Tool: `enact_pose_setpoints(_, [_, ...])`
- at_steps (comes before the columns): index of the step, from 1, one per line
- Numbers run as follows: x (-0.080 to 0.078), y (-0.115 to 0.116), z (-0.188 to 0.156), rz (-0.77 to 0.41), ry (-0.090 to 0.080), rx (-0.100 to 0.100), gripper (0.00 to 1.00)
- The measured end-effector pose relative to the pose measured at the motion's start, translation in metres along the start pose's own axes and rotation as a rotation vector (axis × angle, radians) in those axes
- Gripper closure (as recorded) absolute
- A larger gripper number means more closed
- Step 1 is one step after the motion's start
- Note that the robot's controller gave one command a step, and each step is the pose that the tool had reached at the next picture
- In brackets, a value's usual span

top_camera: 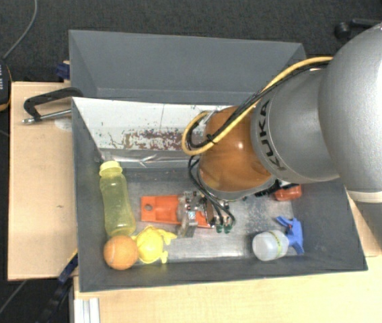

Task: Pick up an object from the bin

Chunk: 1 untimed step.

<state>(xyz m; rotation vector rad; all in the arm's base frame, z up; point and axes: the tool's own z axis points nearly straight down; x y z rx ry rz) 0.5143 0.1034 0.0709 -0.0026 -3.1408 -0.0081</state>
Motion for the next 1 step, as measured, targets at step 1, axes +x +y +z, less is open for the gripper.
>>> enact_pose_setpoints(1, [0.0002,-0.0048,-0.0411,-0.024,-0.001,-0.001,1.0])
